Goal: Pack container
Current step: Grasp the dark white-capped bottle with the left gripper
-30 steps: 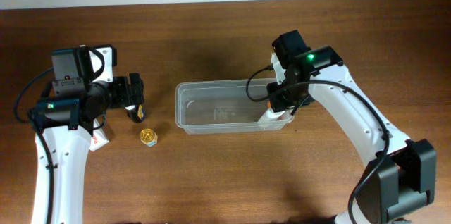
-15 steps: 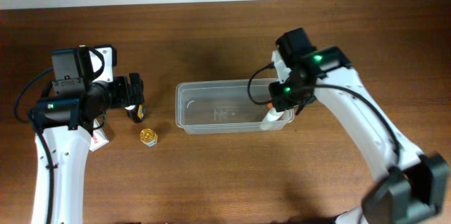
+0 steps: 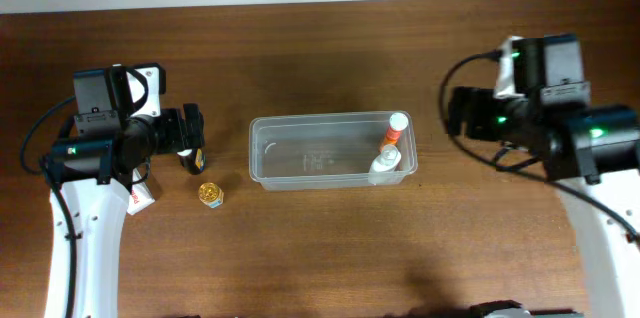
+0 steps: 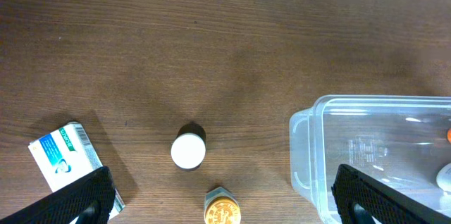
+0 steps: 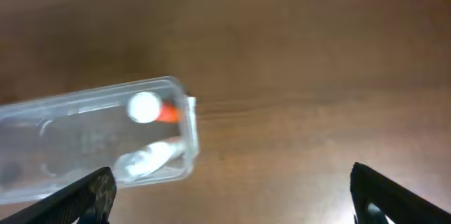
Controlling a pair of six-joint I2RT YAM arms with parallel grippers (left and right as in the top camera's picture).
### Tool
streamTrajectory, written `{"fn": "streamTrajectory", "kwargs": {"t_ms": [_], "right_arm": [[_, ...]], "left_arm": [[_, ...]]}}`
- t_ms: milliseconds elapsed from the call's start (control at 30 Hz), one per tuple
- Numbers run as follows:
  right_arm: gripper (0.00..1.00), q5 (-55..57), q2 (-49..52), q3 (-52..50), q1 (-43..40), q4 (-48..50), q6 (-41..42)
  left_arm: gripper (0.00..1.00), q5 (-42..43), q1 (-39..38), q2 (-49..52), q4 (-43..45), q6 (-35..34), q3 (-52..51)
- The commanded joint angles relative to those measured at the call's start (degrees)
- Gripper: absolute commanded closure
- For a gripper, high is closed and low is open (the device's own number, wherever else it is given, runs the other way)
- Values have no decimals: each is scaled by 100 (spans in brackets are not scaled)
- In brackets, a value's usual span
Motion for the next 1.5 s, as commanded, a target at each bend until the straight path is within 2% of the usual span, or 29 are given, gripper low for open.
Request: {"fn": "streamTrajectory", "kwargs": {"t_ms": [0, 167, 333, 767, 900, 967, 1033, 1133, 1467], "right_arm": [[2, -297, 42, -251, -605, -122, 264], [2, -302, 48, -737, -1045, -120, 111], [2, -280, 116, -1078, -1108, -94, -107], [2, -280, 424, -1115, -1108, -44, -122], [2, -280, 424, -1115, -1108, -33, -122], [2, -280, 424, -1115, -1108, -33, -122], [2, -280, 424, -1115, -1108, -33, -122], [2, -280, 424, -1115, -1108, -35, -122], [2, -280, 424, -1115, -1108, -35, -122]], "left_arm": [[1, 85, 4, 9, -48, 50, 170], [0, -450, 7, 85, -310, 48, 514], [1, -461, 7, 492, -479, 46, 697], [1, -459, 7, 2347, -540, 48, 697], [11, -459, 7, 2621, -546, 48, 697], [24, -461, 7, 2715, -546, 48, 697], [42, -461, 7, 2767, -555, 48, 697], [57, -459, 7, 2796, -573, 46, 697], [69, -461, 4, 2802, -605, 48, 693]]}}
